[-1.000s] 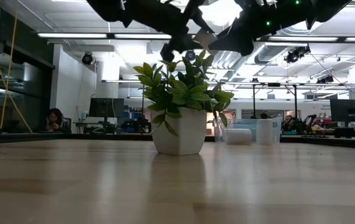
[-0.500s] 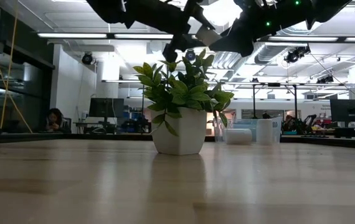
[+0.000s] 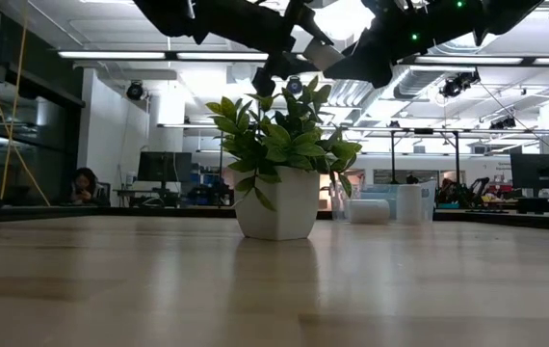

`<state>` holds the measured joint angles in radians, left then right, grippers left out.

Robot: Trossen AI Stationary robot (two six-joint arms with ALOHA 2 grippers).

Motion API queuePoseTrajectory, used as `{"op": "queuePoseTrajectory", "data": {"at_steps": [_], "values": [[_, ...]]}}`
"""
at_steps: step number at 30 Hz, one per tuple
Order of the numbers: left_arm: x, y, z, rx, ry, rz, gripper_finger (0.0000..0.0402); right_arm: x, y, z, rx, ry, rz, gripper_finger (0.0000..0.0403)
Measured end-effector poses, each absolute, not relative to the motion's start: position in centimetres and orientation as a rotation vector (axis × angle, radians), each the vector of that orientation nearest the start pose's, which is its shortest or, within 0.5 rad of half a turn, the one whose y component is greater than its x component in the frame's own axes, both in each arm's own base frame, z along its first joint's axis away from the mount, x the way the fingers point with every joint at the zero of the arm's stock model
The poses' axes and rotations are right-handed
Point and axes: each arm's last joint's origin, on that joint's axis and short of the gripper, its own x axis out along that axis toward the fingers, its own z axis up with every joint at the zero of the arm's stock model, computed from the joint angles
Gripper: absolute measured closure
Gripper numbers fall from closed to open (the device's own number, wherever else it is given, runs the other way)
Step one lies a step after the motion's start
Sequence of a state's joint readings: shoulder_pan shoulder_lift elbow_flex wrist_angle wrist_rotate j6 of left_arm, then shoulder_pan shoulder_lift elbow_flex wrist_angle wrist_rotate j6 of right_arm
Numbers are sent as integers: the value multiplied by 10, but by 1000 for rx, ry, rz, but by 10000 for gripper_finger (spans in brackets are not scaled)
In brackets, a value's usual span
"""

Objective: Pick and place pill bottles into a basket
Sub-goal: Put the white pill bottle into the transparent bin

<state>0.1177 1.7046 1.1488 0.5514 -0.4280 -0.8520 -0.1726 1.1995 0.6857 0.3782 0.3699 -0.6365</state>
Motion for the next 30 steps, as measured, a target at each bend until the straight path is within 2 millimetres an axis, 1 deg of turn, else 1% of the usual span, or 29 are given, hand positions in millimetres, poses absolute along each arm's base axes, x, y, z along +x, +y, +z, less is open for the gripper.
{"op": "queuePoseTrajectory", "data": {"at_steps": [5, 7, 10, 16, 19, 21, 26, 30], "values": [[385, 58, 286, -842, -232, 513, 184, 255, -55, 269, -617, 301, -485, 125], [385, 58, 286, -843, -232, 512, 184, 255, -55, 269, -605, 300, -494, 131], [385, 58, 286, -843, -232, 513, 184, 255, -56, 269, -601, 300, -500, 152], [385, 58, 286, -843, -231, 513, 184, 255, -55, 269, -601, 295, -481, 206], [385, 58, 286, -842, -229, 514, 184, 255, -55, 268, -601, 295, -479, 225], [385, 58, 286, -842, -225, 516, 184, 255, -55, 268, -600, 295, -480, 230], [387, 58, 282, -846, -220, 513, 183, 255, -55, 267, -599, 305, -479, 227], [390, 58, 278, -848, -215, 513, 170, 255, -53, 266, -600, 311, -476, 234]]}}
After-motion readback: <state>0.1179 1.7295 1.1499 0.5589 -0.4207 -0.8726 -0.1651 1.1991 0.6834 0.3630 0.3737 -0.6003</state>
